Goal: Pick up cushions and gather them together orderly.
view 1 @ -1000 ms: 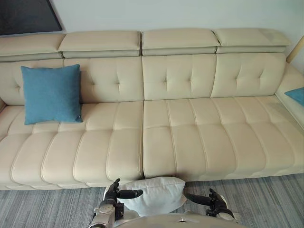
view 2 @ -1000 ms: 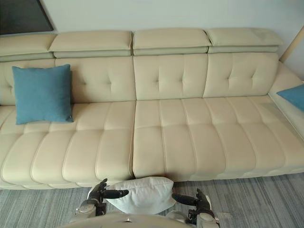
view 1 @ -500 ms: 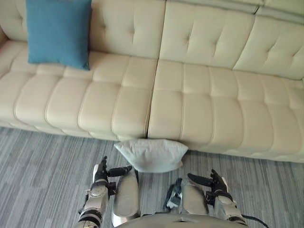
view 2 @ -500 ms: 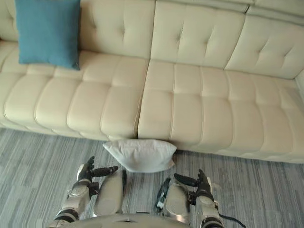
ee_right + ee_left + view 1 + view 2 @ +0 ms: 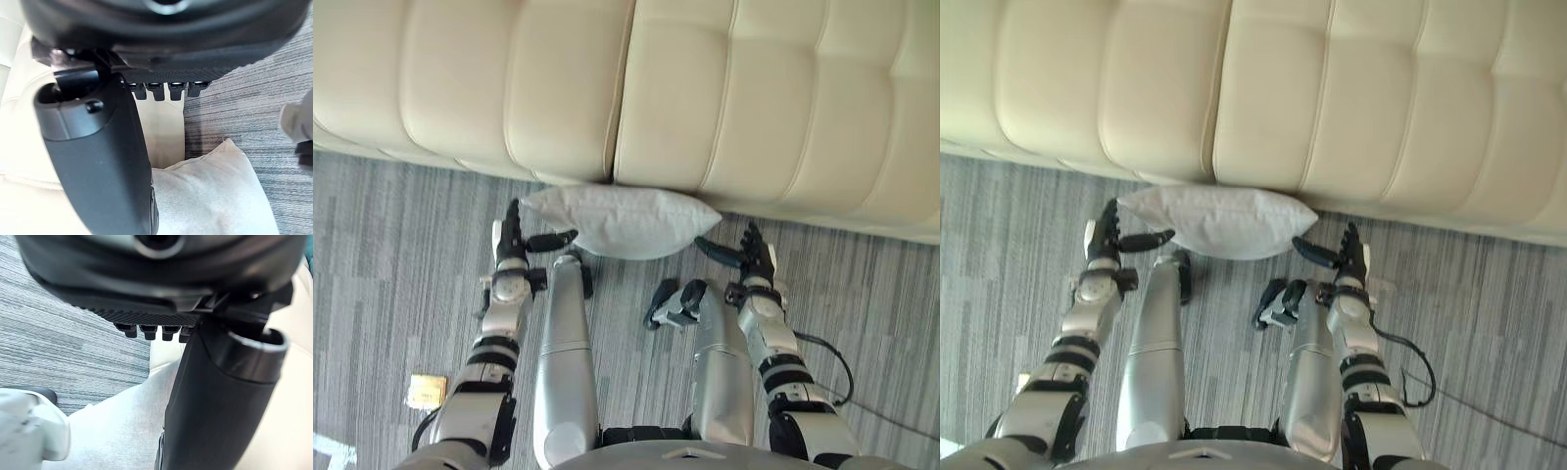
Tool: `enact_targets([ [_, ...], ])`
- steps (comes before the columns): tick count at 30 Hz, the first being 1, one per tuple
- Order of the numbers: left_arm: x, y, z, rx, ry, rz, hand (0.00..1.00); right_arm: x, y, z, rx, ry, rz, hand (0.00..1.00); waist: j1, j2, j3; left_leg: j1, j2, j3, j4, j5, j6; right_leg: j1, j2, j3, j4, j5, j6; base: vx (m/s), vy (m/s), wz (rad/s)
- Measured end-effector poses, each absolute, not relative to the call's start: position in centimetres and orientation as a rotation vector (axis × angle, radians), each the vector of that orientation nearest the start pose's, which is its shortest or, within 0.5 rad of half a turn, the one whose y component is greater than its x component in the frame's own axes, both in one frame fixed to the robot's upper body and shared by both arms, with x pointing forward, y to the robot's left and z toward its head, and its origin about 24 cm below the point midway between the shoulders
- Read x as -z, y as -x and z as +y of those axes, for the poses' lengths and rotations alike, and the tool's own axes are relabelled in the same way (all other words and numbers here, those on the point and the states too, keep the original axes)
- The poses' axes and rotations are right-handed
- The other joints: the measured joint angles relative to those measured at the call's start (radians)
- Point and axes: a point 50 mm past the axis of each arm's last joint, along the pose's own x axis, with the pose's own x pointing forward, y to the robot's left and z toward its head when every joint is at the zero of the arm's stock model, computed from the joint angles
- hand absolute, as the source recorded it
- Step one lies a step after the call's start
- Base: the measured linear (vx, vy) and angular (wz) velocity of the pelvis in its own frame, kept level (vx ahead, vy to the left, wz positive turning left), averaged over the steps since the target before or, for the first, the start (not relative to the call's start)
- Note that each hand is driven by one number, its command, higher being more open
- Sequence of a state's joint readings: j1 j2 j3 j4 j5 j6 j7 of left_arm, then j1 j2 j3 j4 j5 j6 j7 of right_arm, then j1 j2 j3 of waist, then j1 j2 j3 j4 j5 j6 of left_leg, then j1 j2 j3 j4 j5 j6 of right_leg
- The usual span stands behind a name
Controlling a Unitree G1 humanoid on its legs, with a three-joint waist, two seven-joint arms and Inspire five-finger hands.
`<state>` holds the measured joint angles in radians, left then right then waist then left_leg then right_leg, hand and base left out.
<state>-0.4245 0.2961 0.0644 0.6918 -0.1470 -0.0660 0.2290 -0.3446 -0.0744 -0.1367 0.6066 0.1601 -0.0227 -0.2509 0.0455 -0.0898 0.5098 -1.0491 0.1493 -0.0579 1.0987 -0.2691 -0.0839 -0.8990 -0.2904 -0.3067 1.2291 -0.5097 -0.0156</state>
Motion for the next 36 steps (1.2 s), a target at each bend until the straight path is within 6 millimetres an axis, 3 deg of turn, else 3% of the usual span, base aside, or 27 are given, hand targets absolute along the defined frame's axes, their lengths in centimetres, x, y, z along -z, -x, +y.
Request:
enact_targets([
  [1, -2.8, -32.1, 24.0, -0.343, -0.136, 0.167, 1.00, 0.1, -30.5, -18.9, 0.337, -0.095, 0.252, 1.00, 0.000, 0.000, 0.000, -0.001, 0.000, 0.000, 0.000, 0.000, 0.000, -0.001, 0.000, 0.000, 0.000, 0.000, 0.000, -0.02, -0.015, -0.07],
  [3, -5.9, -34.0, 22.9, -0.327, -0.117, 0.060, 1.00, -2.8, -32.4, -17.6, 0.316, -0.123, 0.148, 1.00, -0.003, -0.002, 0.007, -0.101, 0.003, -0.009, 0.025, 0.010, -0.007, -0.104, 0.000, 0.002, 0.035, 0.002, -0.003, -0.02, -0.025, -0.04],
  [9, -8.9, -35.6, 21.5, -0.334, -0.062, -0.042, 1.00, -6.3, -34.3, -14.5, 0.250, -0.157, 0.040, 1.00, -0.001, -0.002, 0.009, -0.198, -0.006, -0.021, 0.022, 0.037, -0.016, -0.202, -0.005, -0.004, 0.055, 0.002, -0.004, -0.02, -0.018, 0.05],
  [10, -9.2, -35.8, 21.2, -0.332, -0.056, -0.050, 0.00, -6.6, -34.4, -14.2, 0.247, -0.162, 0.032, 1.00, -0.002, -0.002, 0.009, -0.207, -0.010, -0.023, 0.021, 0.041, -0.016, -0.210, -0.008, -0.006, 0.057, 0.002, -0.004, -0.05, -0.020, 0.14],
  [11, -9.8, -36.2, 20.6, -0.326, -0.041, -0.070, 0.00, -7.2, -34.7, -13.4, 0.233, -0.166, 0.017, 0.00, -0.002, -0.001, 0.009, -0.226, -0.016, -0.030, 0.018, 0.049, -0.020, -0.227, -0.013, -0.012, 0.062, 0.002, -0.004, -0.04, -0.016, 0.18],
  [18, -12.5, -37.3, 17.8, -0.294, 0.020, -0.150, 0.00, -8.9, -35.4, -12.7, 0.258, -0.175, -0.025, 0.00, -0.007, -0.002, 0.009, -0.275, -0.043, -0.038, -0.026, 0.098, -0.027, -0.283, -0.032, -0.023, 0.060, 0.015, -0.022, -0.05, -0.010, 0.12],
  [23, -13.1, -37.3, 17.7, -0.317, 0.080, -0.164, 0.00, -10.2, -36.0, -13.3, 0.253, -0.133, -0.068, 0.00, -0.007, -0.002, 0.009, -0.278, -0.044, -0.048, -0.064, 0.130, -0.040, -0.289, -0.029, -0.042, 0.039, 0.032, -0.046, -0.02, -0.021, 0.05],
  [28, -13.0, -37.3, 16.8, -0.303, 0.075, -0.161, 0.00, -10.0, -35.9, -12.9, 0.224, -0.109, -0.063, 0.00, -0.007, -0.002, 0.009, -0.261, -0.045, -0.050, -0.082, 0.142, -0.045, -0.278, -0.029, -0.045, 0.033, 0.035, -0.051, 0.00, -0.006, 0.02],
  [31, -13.2, -36.8, 16.6, -0.306, 0.102, -0.181, 0.00, -9.6, -35.2, -13.1, 0.224, -0.111, -0.066, 0.00, -0.004, -0.001, 0.008, -0.221, -0.043, -0.053, -0.101, 0.147, -0.049, -0.237, -0.023, -0.053, 0.015, 0.037, -0.054, 0.01, -0.002, 0.01],
  [36, -11.2, -34.3, 14.7, -0.237, 0.162, -0.178, 0.00, -7.5, -32.0, -14.4, 0.259, -0.142, -0.082, 0.00, 0.001, 0.006, -0.013, -0.010, -0.035, -0.040, -0.247, 0.170, -0.043, -0.031, 0.002, -0.079, -0.136, 0.074, -0.042, 0.06, 0.011, 0.02],
])
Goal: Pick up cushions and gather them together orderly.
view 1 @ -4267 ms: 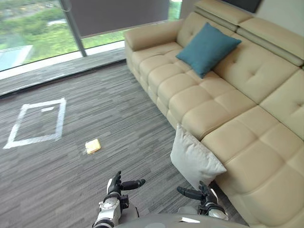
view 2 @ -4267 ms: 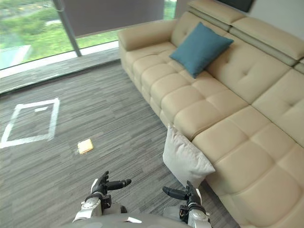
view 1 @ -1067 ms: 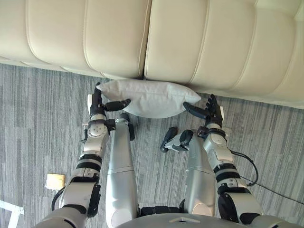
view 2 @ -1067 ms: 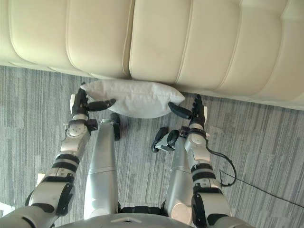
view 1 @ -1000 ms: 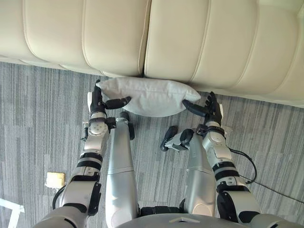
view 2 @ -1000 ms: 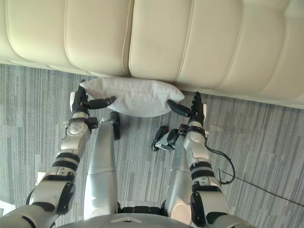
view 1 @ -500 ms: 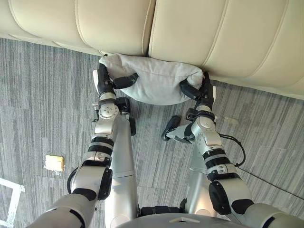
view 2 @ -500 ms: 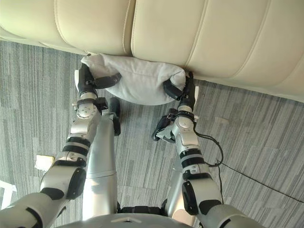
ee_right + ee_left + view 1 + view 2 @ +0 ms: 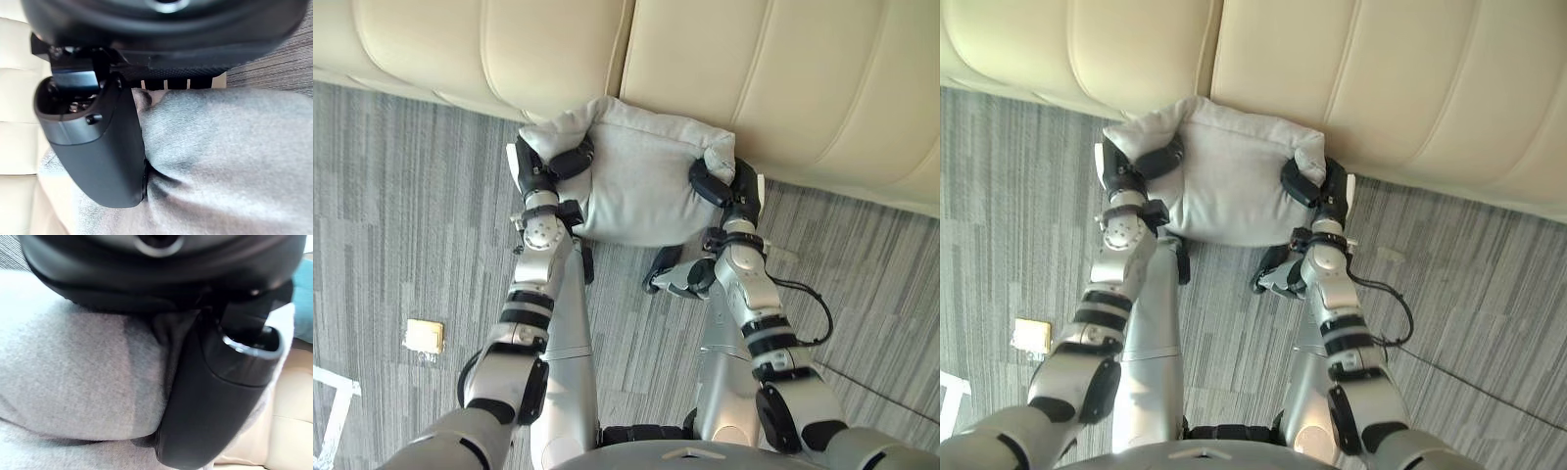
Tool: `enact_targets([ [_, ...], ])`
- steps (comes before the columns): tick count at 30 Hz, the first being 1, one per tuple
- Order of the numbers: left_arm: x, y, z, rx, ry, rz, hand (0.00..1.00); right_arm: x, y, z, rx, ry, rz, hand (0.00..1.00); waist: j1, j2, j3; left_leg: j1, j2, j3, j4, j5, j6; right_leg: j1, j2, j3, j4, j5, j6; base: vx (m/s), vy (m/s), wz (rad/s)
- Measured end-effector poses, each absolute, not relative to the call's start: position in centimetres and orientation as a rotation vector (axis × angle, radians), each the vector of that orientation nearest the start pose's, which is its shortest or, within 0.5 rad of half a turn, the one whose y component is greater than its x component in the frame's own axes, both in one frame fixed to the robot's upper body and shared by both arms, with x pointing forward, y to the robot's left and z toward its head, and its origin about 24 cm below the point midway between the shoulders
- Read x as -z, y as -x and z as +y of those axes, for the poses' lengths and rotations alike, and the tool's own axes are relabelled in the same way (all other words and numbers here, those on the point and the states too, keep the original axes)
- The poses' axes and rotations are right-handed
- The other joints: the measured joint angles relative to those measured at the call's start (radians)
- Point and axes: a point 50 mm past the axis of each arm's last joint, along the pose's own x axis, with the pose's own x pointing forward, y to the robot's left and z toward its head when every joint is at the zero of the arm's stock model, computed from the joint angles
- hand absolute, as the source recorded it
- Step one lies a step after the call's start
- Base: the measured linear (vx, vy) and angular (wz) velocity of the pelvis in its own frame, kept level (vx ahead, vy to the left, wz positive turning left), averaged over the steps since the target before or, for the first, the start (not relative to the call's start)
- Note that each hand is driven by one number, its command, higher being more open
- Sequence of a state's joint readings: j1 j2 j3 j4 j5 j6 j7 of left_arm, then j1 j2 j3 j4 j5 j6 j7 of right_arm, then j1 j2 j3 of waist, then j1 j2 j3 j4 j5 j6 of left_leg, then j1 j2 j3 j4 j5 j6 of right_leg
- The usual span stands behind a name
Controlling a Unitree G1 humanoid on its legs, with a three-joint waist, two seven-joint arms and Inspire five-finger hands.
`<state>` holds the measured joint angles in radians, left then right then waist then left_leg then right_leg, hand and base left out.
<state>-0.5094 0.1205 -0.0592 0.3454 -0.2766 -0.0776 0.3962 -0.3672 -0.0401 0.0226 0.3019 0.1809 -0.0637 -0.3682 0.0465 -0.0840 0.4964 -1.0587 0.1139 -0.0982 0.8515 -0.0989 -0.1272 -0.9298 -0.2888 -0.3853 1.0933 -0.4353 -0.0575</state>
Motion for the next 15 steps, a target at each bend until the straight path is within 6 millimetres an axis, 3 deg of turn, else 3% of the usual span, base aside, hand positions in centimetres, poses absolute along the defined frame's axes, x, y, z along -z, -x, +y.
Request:
enact_targets([
  [6, -8.2, -30.3, 12.8, -0.148, 0.208, -0.132, 0.00, -4.9, -27.2, -16.5, 0.325, -0.136, -0.058, 0.00, -0.001, 0.001, -0.049, 0.265, 0.000, 0.031, -0.131, -0.001, 0.008, 0.276, 0.013, -0.020, -0.164, 0.027, 0.036, 0.09, 0.058, 0.04],
  [12, -5.2, -26.2, 13.4, -0.138, 0.242, -0.060, 0.00, -3.2, -23.2, -17.0, 0.303, -0.061, -0.010, 0.00, 0.001, -0.001, -0.166, 0.518, -0.003, 0.087, -0.294, -0.003, 0.021, 0.517, 0.033, -0.020, -0.353, 0.067, 0.082, 0.11, 0.063, -0.05],
  [15, -4.2, -24.8, 13.9, -0.147, 0.243, -0.030, 0.00, -2.3, -22.1, -16.8, 0.287, -0.044, 0.023, 0.00, 0.000, -0.003, -0.215, 0.609, -0.006, 0.111, -0.373, 0.004, 0.030, 0.594, 0.044, -0.015, -0.433, 0.088, 0.095, 0.14, 0.052, -0.14],
])
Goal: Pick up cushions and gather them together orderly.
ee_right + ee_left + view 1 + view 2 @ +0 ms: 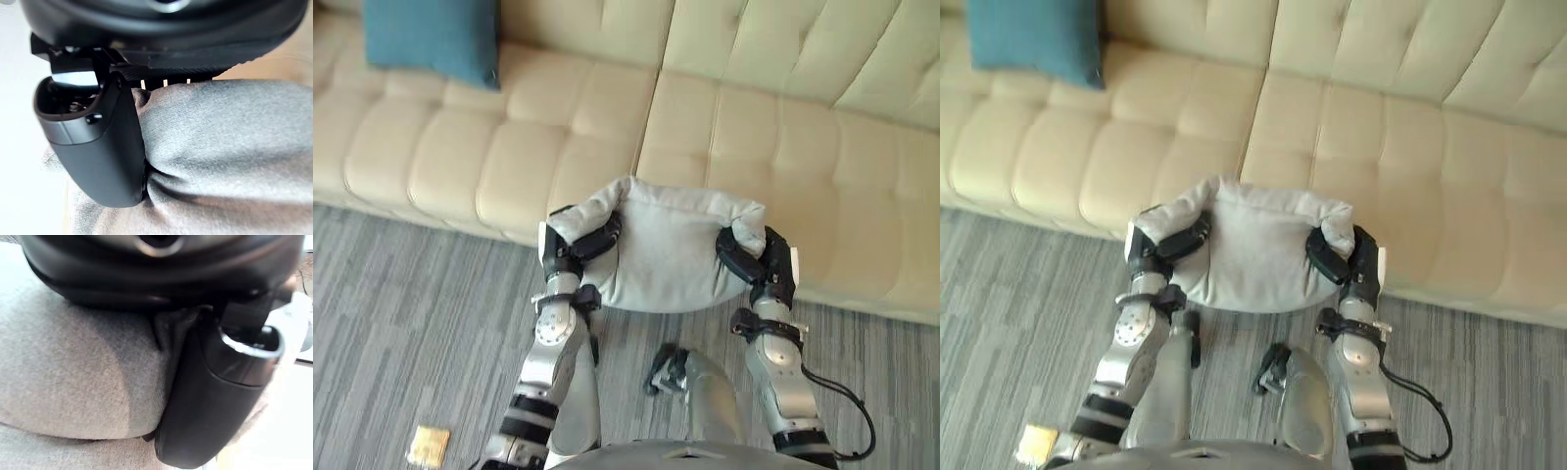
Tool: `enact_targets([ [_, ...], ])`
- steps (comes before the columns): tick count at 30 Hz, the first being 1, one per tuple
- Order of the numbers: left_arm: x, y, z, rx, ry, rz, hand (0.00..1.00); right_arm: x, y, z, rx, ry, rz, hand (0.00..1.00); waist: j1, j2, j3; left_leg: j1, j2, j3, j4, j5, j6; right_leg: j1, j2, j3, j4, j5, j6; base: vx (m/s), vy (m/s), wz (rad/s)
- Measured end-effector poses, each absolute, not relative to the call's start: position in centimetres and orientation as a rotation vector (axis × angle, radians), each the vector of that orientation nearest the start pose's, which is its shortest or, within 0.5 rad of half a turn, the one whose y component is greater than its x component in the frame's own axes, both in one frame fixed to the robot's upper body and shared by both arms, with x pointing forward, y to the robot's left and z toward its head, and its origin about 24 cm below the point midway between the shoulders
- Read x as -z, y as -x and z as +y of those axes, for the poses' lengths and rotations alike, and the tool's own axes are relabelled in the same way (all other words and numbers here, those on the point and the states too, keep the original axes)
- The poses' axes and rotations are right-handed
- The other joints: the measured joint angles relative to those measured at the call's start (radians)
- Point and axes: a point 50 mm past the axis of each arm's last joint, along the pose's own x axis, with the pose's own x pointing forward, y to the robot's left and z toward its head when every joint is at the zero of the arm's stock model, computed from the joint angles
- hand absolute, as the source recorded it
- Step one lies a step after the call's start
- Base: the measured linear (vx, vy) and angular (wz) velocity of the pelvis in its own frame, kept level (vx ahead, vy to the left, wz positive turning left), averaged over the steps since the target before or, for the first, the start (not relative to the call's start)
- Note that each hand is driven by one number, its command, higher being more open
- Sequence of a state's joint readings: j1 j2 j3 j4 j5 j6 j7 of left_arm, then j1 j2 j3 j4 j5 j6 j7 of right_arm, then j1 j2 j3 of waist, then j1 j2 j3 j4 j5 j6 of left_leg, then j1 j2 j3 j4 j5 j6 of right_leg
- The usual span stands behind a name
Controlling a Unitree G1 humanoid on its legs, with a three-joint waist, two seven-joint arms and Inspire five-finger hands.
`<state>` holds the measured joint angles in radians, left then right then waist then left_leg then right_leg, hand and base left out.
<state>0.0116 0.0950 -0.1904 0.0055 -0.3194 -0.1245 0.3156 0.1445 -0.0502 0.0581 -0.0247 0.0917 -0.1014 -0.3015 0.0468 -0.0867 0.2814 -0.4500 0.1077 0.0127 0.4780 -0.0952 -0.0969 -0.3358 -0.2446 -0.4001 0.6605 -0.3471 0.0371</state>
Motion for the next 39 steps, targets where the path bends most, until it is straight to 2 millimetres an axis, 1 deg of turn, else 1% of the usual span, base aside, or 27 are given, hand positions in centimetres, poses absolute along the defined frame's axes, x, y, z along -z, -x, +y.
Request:
enact_targets([
  [2, -3.5, -24.0, 14.0, -0.154, 0.242, -0.005, 0.00, -1.8, -21.6, -16.8, 0.277, -0.022, 0.045, 0.00, -0.002, 0.000, -0.038, 0.048, -0.009, 0.013, -0.060, 0.014, 0.004, 0.034, 0.002, 0.003, -0.048, 0.014, 0.009, 0.19, 0.051, -0.09],
  [4, -2.3, -22.8, 14.0, -0.156, 0.236, 0.044, 0.00, -1.4, -21.1, -17.1, 0.263, 0.029, 0.062, 0.00, -0.005, 0.020, -0.079, 0.133, -0.017, 0.031, -0.169, 0.046, 0.010, 0.102, 0.021, 0.006, -0.159, 0.059, 0.016, 0.19, 0.054, -0.14],
  [6, -1.7, -22.1, 14.1, -0.157, 0.230, 0.072, 0.00, -1.1, -21.1, -17.3, 0.251, 0.063, 0.073, 0.00, -0.006, 0.026, -0.090, 0.177, -0.015, 0.039, -0.209, 0.050, 0.012, 0.144, 0.035, 0.010, -0.209, 0.079, 0.019, 0.14, 0.024, -0.19],
  [9, -0.7, -21.0, 14.3, -0.162, 0.227, 0.117, 0.00, -0.8, -21.0, -17.5, 0.231, 0.117, 0.087, 0.00, -0.007, 0.021, -0.111, 0.250, -0.017, 0.067, -0.263, 0.050, 0.014, 0.184, 0.039, 0.032, -0.236, 0.103, 0.015, 0.15, 0.027, -0.25],
  [12, -0.2, -20.4, 14.3, -0.165, 0.226, 0.141, 0.00, -0.4, -21.0, -17.6, 0.219, 0.139, 0.102, 0.00, -0.009, 0.018, -0.111, 0.305, -0.026, 0.087, -0.275, 0.035, 0.031, 0.176, 0.019, 0.054, -0.145, 0.112, 0.003, 0.12, 0.047, -0.18],
  [13, 0.1, -19.9, 14.5, -0.161, 0.221, 0.159, 0.00, 0.2, -20.8, -17.7, 0.206, 0.165, 0.130, 0.00, -0.012, 0.016, -0.110, 0.350, -0.027, 0.090, -0.271, 0.013, 0.031, 0.158, -0.005, 0.066, -0.022, 0.132, -0.027, 0.11, 0.070, -0.10],
  [14, 0.2, -19.8, 14.5, -0.159, 0.219, 0.162, 0.00, 0.4, -20.8, -17.7, 0.203, 0.172, 0.134, 0.00, -0.012, 0.015, -0.110, 0.359, -0.027, 0.090, -0.268, 0.008, 0.032, 0.152, -0.008, 0.073, 0.003, 0.141, -0.038, 0.10, 0.080, -0.04],
  [15, 0.4, -19.5, 14.7, -0.158, 0.213, 0.171, 0.00, 0.7, -20.7, -17.6, 0.194, 0.184, 0.150, 0.00, -0.015, 0.014, -0.109, 0.382, -0.026, 0.090, -0.255, -0.013, 0.032, 0.123, -0.018, 0.102, 0.096, 0.186, -0.071, 0.07, 0.063, 0.02],
  [16, 0.4, -19.4, 14.7, -0.158, 0.212, 0.173, 0.00, 0.8, -20.7, -17.6, 0.193, 0.185, 0.152, 0.00, -0.016, 0.014, -0.109, 0.385, -0.026, 0.089, -0.252, -0.016, 0.034, 0.118, -0.018, 0.111, 0.110, 0.195, -0.071, 0.07, 0.074, 0.01],
  [18, 0.5, -19.3, 14.7, -0.159, 0.211, 0.176, 0.00, 1.0, -20.9, -17.7, 0.181, 0.196, 0.162, 0.00, -0.023, 0.016, -0.108, 0.404, -0.025, 0.079, -0.263, -0.026, 0.046, 0.055, -0.019, 0.163, 0.209, 0.290, -0.085, 0.05, 0.048, 0.03],
  [19, 0.4, -19.3, 14.8, -0.159, 0.210, 0.175, 0.00, 1.1, -20.9, -17.6, 0.180, 0.196, 0.167, 0.00, -0.027, 0.022, -0.106, 0.407, -0.018, 0.073, -0.269, -0.032, 0.058, 0.051, -0.013, 0.168, 0.201, 0.236, -0.059, 0.06, 0.003, 0.01],
  [20, 0.4, -19.4, 15.0, -0.169, 0.207, 0.170, 0.00, 1.1, -21.3, -17.3, 0.162, 0.196, 0.163, 0.00, -0.029, 0.023, -0.105, 0.411, -0.017, 0.073, -0.284, -0.038, 0.064, 0.031, 0.023, 0.188, 0.094, 0.123, -0.027, 0.06, -0.022, 0.00],
  [21, 0.3, -19.4, 15.0, -0.168, 0.206, 0.169, 0.00, 1.0, -21.4, -17.3, 0.157, 0.197, 0.159, 0.00, -0.030, 0.029, -0.102, 0.416, -0.014, 0.072, -0.291, -0.038, 0.062, 0.021, 0.047, 0.196, 0.023, 0.114, -0.024, 0.09, -0.033, 0.02],
  [22, 0.3, -19.4, 15.0, -0.167, 0.207, 0.168, 0.00, 1.0, -21.5, -17.4, 0.157, 0.202, 0.157, 0.00, -0.034, 0.032, -0.100, 0.420, -0.011, 0.069, -0.289, -0.043, 0.053, 0.020, 0.075, 0.202, -0.078, 0.124, -0.017, 0.11, -0.074, 0.17],
  [23, 0.3, -19.4, 15.0, -0.166, 0.203, 0.167, 0.00, 1.0, -21.4, -17.4, 0.154, 0.207, 0.158, 0.00, -0.039, 0.028, -0.104, 0.417, -0.024, 0.061, -0.277, -0.052, 0.038, 0.028, 0.097, 0.219, -0.192, 0.169, -0.007, 0.13, -0.101, 0.36],
  [24, 0.3, -19.5, 15.1, -0.164, 0.200, 0.166, 0.00, 1.0, -21.4, -17.5, 0.151, 0.212, 0.159, 0.00, -0.050, 0.016, -0.109, 0.407, -0.046, 0.044, -0.252, -0.073, 0.031, 0.024, 0.102, 0.253, -0.233, 0.251, -0.033, 0.15, -0.122, 0.44],
  [26, 0.6, -19.4, 14.0, -0.149, 0.230, 0.192, 0.00, 1.1, -21.2, -18.6, 0.155, 0.256, 0.174, 0.00, -0.054, 0.095, -0.135, 0.369, 0.008, 0.003, -0.178, -0.130, 0.001, 0.045, 0.140, 0.207, -0.242, 0.214, -0.042, 0.17, -0.096, 0.39],
  [27, 0.6, -19.4, 13.9, -0.138, 0.230, 0.190, 0.00, 1.2, -21.0, -18.8, 0.158, 0.260, 0.180, 0.00, -0.055, 0.113, -0.143, 0.359, 0.029, -0.008, -0.150, -0.136, -0.010, 0.067, 0.159, 0.181, -0.261, 0.206, -0.051, 0.31, -0.143, 0.62],
  [28, 0.4, -19.7, 13.5, -0.118, 0.233, 0.183, 0.00, 1.4, -20.6, -18.9, 0.168, 0.251, 0.196, 0.00, -0.057, 0.121, -0.141, 0.313, 0.075, -0.013, 0.000, -0.134, -0.023, 0.149, 0.191, 0.128, -0.311, 0.205, -0.069, 0.39, -0.190, 0.66],
  [29, 0.5, -19.6, 13.3, -0.113, 0.238, 0.185, 0.00, 1.3, -20.4, -19.1, 0.175, 0.250, 0.195, 0.00, -0.049, 0.119, -0.140, 0.274, 0.105, 0.015, 0.118, -0.120, -0.033, 0.204, 0.207, 0.119, -0.343, 0.203, -0.075, 0.43, -0.227, 0.56],
  [30, 0.5, -19.6, 13.2, -0.107, 0.240, 0.186, 0.00, 0.9, -20.4, -19.2, 0.184, 0.248, 0.177, 0.00, -0.039, 0.113, -0.137, 0.255, 0.111, 0.036, 0.183, -0.136, -0.027, 0.248, 0.207, 0.117, -0.371, 0.202, -0.077, 0.26, -0.138, 0.15],
  [32, 0.3, -19.9, 12.9, -0.085, 0.243, 0.175, 0.00, -0.2, -20.7, -19.7, 0.207, 0.244, 0.131, 0.00, -0.030, 0.116, -0.140, 0.223, 0.106, 0.061, 0.167, -0.161, 0.001, 0.282, 0.205, 0.117, -0.398, 0.202, -0.077, 0.18, -0.045, -0.01],
  [34, -0.1, -20.3, 12.7, -0.067, 0.243, 0.157, 0.00, -0.9, -21.0, -19.9, 0.223, 0.243, 0.102, 0.00, -0.023, 0.119, -0.142, 0.215, 0.095, 0.057, 0.064, -0.155, 0.006, 0.288, 0.203, 0.122, -0.399, 0.202, -0.077, 0.16, 0.066, -0.12],
  [35, -0.3, -20.6, 12.5, -0.053, 0.239, 0.146, 0.00, -1.1, -21.0, -20.3, 0.237, 0.244, 0.094, 0.00, -0.024, 0.128, -0.148, 0.222, 0.086, 0.056, -0.048, -0.060, 0.020, 0.288, 0.210, 0.124, -0.392, 0.200, -0.073, 0.16, 0.167, -0.15],
  [36, -0.4, -20.6, 12.4, -0.044, 0.236, 0.143, 0.00, -1.1, -21.0, -20.4, 0.244, 0.244, 0.096, 0.00, -0.025, 0.134, -0.153, 0.223, 0.085, 0.053, -0.077, -0.032, 0.010, 0.289, 0.217, 0.129, -0.389, 0.196, -0.064, 0.11, 0.131, -0.14],
  [37, -0.4, -20.7, 12.4, -0.036, 0.226, 0.143, 0.00, -0.9, -20.9, -20.4, 0.250, 0.238, 0.104, 0.00, -0.027, 0.123, -0.159, 0.233, 0.076, 0.053, -0.089, -0.041, -0.002, 0.288, 0.208, 0.138, -0.387, 0.189, -0.051, 0.11, 0.141, -0.07],
  [39, -0.1, -20.7, 12.6, -0.023, 0.196, 0.155, 0.00, -0.4, -20.5, -20.0, 0.272, 0.199, 0.126, 0.00, -0.036, 0.085, -0.170, 0.297, 0.025, 0.079, -0.183, -0.012, 0.017, 0.286, 0.156, 0.165, -0.373, 0.179, -0.032, 0.14, 0.136, -0.05],
])
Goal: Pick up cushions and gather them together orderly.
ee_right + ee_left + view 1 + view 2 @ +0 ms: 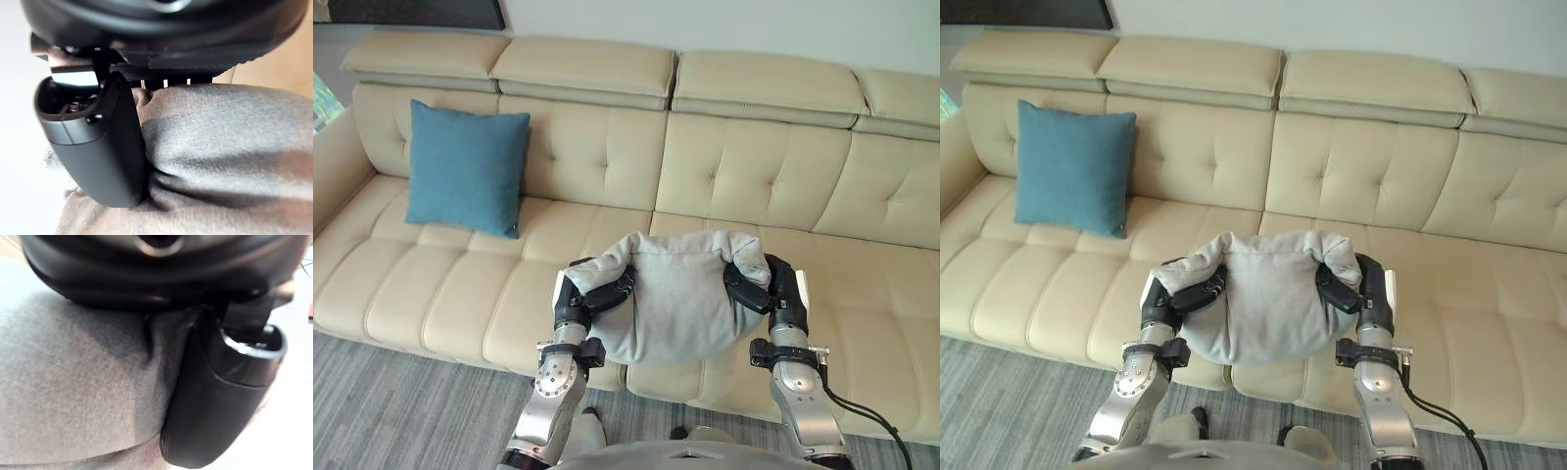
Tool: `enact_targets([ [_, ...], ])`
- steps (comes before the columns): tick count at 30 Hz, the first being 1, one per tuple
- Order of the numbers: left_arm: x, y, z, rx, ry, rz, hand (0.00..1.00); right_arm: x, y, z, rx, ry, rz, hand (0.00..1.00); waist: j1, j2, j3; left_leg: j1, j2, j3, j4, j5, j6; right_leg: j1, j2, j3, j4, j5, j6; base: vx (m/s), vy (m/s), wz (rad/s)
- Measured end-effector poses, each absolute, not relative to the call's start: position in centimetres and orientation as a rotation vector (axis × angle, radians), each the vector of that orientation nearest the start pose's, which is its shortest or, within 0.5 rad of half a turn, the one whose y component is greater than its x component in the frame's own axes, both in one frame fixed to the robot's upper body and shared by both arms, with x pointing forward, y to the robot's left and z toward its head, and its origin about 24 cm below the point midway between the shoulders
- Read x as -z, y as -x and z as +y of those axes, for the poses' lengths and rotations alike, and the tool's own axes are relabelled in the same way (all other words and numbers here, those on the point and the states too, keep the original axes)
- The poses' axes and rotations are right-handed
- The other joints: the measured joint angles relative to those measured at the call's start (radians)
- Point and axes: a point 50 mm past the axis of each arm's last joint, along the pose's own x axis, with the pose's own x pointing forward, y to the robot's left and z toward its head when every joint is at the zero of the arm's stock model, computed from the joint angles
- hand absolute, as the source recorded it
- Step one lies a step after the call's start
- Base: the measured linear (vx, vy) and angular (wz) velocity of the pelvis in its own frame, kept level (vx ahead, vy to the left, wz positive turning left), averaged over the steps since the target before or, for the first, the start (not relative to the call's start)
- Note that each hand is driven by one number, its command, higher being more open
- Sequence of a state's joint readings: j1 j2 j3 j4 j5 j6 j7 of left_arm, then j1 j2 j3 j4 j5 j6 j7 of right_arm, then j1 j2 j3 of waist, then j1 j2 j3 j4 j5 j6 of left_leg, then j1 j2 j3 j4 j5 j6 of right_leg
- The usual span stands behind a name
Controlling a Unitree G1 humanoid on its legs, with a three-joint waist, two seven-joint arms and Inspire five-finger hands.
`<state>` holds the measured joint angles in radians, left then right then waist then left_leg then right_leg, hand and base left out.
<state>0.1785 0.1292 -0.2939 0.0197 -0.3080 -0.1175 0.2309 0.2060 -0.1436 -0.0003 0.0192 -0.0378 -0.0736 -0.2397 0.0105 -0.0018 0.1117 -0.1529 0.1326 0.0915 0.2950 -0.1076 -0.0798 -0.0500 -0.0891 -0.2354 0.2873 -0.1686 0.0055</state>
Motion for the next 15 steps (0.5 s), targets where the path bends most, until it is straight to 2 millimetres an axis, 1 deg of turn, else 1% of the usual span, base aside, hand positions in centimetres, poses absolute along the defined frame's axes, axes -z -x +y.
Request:
enact_targets([
  [1, -0.1, -20.7, 12.6, -0.023, 0.195, 0.155, 0.00, -0.4, -20.5, -20.0, 0.272, 0.199, 0.126, 0.00, 0.000, 0.000, 0.000, 0.001, 0.000, 0.000, -0.001, 0.000, 0.000, 0.000, 0.000, 0.000, 0.000, 0.000, 0.001, 0.10, 0.100, -0.14],
  [2, 0.1, -20.6, 12.6, -0.020, 0.193, 0.164, 0.00, -0.3, -20.4, -20.0, 0.275, 0.197, 0.131, 0.00, -0.002, -0.003, -0.003, 0.033, -0.027, 0.021, -0.036, 0.008, 0.012, 0.003, -0.022, 0.025, 0.009, -0.010, 0.016, 0.05, 0.110, -0.22],
  [3, 0.1, -20.6, 12.6, -0.020, 0.195, 0.164, 0.00, -0.3, -20.4, -20.0, 0.274, 0.199, 0.133, 0.00, -0.002, -0.002, -0.005, 0.047, -0.039, 0.040, -0.055, 0.012, 0.017, 0.002, -0.033, 0.046, 0.005, -0.011, 0.024, 0.04, 0.106, -0.31],
  [5, 0.1, -20.6, 12.7, -0.020, 0.195, 0.166, 0.00, -0.2, -20.3, -19.9, 0.275, 0.193, 0.143, 0.00, -0.002, -0.002, -0.006, 0.069, -0.047, 0.064, -0.084, 0.018, 0.025, 0.002, -0.039, 0.069, -0.007, -0.003, 0.036, 0.02, 0.084, -0.33],
  [7, 0.2, -20.5, 12.7, -0.017, 0.192, 0.167, 0.00, -0.1, -20.3, -19.8, 0.278, 0.196, 0.147, 0.00, -0.009, -0.003, -0.007, 0.095, -0.055, 0.088, -0.120, 0.027, 0.027, 0.010, -0.040, 0.090, -0.030, 0.007, 0.046, 0.02, 0.057, -0.34],
  [9, 0.2, -20.5, 12.6, -0.010, 0.187, 0.169, 0.00, -0.1, -20.3, -19.8, 0.279, 0.203, 0.152, 0.00, -0.016, -0.004, -0.009, 0.118, -0.059, 0.103, -0.145, 0.034, 0.027, 0.022, -0.036, 0.106, -0.052, 0.020, 0.047, 0.01, 0.038, -0.31],
  [11, 0.0, -20.7, 12.7, 0.001, 0.178, 0.159, 0.00, -0.2, -20.5, -19.8, 0.284, 0.204, 0.145, 0.00, -0.020, -0.012, -0.028, 0.139, -0.061, 0.129, -0.192, 0.049, 0.030, 0.021, -0.029, 0.132, -0.086, 0.041, 0.047, 0.01, 0.029, -0.33],
  [12, 0.0, -20.7, 12.7, 0.001, 0.178, 0.159, 0.00, -0.2, -20.5, -19.8, 0.285, 0.204, 0.145, 0.00, -0.020, -0.012, -0.029, 0.139, -0.061, 0.129, -0.192, 0.049, 0.030, 0.021, -0.029, 0.132, -0.086, 0.041, 0.047, 0.01, 0.027, -0.25],
  [13, -0.3, -21.1, 12.6, 0.007, 0.170, 0.143, 0.00, -0.5, -20.7, -19.8, 0.292, 0.204, 0.134, 0.00, -0.021, -0.019, -0.038, 0.139, -0.061, 0.140, -0.204, 0.055, 0.030, 0.017, -0.026, 0.141, -0.102, 0.054, 0.047, -0.01, 0.029, -0.17],
  [15, -1.1, -21.9, 12.5, 0.009, 0.162, 0.107, 0.00, -1.3, -21.7, -19.7, 0.306, 0.201, 0.093, 0.00, -0.021, -0.022, -0.038, 0.132, -0.061, 0.147, -0.206, 0.057, 0.033, 0.008, -0.024, 0.153, -0.112, 0.067, 0.050, -0.03, 0.038, -0.17],
])
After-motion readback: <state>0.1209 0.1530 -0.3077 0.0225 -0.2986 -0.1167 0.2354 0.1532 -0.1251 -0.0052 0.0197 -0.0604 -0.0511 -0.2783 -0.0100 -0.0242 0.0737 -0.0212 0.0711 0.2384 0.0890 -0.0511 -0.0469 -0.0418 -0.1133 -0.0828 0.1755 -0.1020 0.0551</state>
